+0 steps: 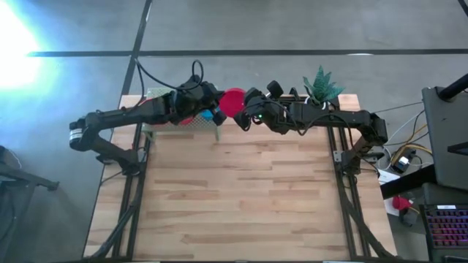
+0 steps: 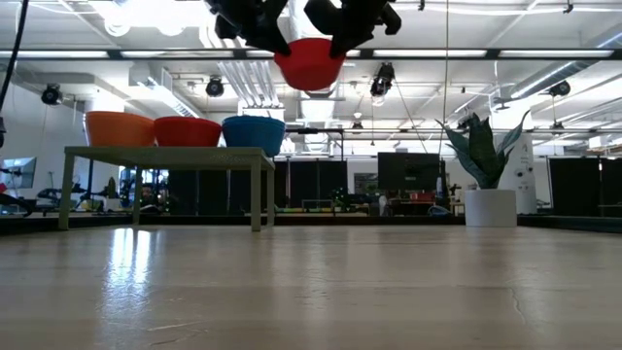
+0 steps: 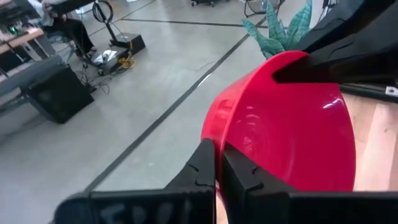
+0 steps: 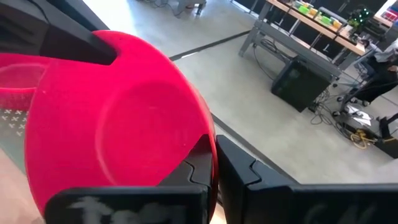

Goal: Pick & Place Mini bowls
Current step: Stack the red bowl on the top of the other red bowls on the shelf

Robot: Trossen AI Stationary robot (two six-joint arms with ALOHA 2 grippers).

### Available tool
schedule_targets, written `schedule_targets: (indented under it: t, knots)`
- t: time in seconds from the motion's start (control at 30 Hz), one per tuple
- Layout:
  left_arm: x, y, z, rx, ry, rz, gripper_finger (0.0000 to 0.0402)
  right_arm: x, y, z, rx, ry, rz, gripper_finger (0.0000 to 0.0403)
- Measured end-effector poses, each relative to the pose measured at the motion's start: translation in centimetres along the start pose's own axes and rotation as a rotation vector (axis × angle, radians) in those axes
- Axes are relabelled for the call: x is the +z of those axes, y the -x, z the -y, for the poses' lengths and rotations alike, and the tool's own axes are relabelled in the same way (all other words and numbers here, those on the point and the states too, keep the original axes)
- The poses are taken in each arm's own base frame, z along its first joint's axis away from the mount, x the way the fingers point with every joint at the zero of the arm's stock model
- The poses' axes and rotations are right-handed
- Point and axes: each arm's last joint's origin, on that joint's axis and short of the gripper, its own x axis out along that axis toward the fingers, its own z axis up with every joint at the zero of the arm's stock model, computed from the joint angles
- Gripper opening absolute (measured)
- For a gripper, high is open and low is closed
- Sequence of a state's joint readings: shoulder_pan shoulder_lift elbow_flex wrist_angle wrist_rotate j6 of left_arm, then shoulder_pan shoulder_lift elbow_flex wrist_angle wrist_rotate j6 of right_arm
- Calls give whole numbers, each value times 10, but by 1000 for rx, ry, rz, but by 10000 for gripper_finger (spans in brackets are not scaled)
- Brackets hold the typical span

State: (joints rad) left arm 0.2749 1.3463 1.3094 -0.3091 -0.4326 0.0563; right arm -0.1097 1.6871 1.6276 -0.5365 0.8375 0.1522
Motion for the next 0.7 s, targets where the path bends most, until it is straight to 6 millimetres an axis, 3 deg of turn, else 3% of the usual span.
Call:
schedule_targets:
  t: [0.13,0.37,0.7]
  knots:
    - [0,0,0,-2,32,-1,2,1,1,0,4,15,2,21]
    - [0,2,-3,-1,71,-27,0,12,8,2,28,8,30,88]
    - [18,22,-28,47,52,-145,1,47,48,3,86,34,144,163]
